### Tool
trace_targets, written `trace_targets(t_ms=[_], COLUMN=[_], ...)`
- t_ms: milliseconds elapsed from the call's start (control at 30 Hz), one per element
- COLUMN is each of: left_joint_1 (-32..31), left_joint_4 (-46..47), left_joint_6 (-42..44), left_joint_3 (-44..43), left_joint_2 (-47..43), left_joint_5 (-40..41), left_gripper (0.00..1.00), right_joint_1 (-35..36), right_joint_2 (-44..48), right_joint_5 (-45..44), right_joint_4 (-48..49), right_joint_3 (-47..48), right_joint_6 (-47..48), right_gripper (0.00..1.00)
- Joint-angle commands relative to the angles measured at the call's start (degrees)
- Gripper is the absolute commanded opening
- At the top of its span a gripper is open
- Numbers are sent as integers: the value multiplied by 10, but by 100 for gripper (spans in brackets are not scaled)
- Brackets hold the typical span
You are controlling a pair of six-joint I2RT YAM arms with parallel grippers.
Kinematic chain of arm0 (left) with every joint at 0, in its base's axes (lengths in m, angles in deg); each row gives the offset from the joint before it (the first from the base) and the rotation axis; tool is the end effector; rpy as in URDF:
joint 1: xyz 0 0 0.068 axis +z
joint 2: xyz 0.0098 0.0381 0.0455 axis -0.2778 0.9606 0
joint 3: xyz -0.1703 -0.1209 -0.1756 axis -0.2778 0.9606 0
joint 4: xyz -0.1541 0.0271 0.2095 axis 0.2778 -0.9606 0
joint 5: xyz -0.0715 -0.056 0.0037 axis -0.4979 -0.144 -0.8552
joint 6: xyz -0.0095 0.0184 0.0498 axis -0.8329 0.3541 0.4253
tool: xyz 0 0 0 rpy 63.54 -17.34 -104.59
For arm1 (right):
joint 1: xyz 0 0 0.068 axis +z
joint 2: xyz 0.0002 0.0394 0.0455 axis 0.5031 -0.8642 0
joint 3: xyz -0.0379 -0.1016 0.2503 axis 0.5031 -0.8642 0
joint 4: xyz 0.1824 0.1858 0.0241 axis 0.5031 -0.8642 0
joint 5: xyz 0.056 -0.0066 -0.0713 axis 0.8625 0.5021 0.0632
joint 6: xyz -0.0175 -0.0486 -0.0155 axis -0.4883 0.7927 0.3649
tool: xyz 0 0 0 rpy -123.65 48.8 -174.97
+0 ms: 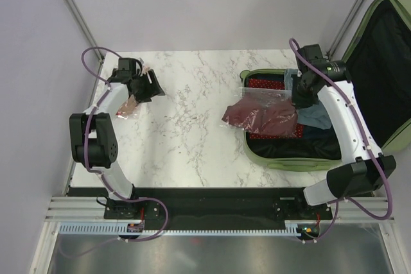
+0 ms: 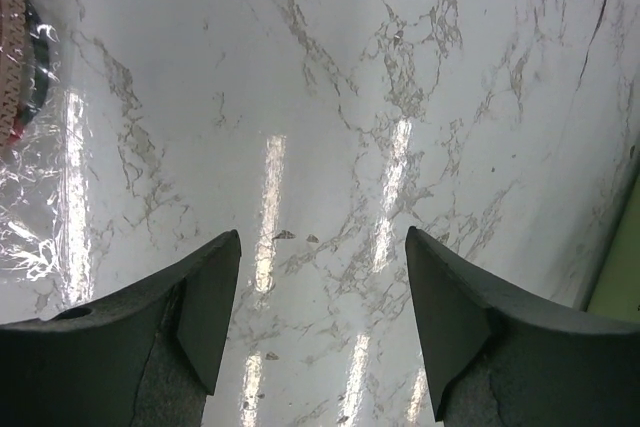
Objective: Pack the luggage
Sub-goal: Place the clothes in the luggage.
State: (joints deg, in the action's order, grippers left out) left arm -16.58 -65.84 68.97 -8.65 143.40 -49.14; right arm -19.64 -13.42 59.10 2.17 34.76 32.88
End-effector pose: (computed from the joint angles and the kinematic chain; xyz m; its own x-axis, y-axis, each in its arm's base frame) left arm 0.3883 -0.0119 0.2391 -0.7914 -0.3396 -0.5083 -0.1309 0.9063 -0.4018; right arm 0.2679 0.0441 0.3931 -0.8676 0.1339 -0.4789 0.1554 0.9878 -0.0052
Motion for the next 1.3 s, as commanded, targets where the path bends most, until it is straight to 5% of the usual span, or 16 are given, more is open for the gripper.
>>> trace_targets(t_ms=[0, 533, 1200, 1267], left_joint_1=[2, -12, -14, -15], left_joint_4=[24, 69, 70, 70], left_joint_6=[-16, -26, -16, -17], left_joint_3=[14, 90, 99, 97], left_joint_2=[-25, -71, -64, -62], left_joint_5=[-29, -65, -67, -67], left_gripper=[74, 74, 74, 74], right_joint_1=[-25, -61, -76, -75], right_joint_2=[-18, -108, -158, -165], right_joint_5=[-71, -375, -406, -407], right_joint_4=[-26, 111, 119, 100], right_joint_3=[-68, -175, -255, -227], right_joint_6=[37, 141, 107, 99], right_gripper=[0, 0, 0, 9])
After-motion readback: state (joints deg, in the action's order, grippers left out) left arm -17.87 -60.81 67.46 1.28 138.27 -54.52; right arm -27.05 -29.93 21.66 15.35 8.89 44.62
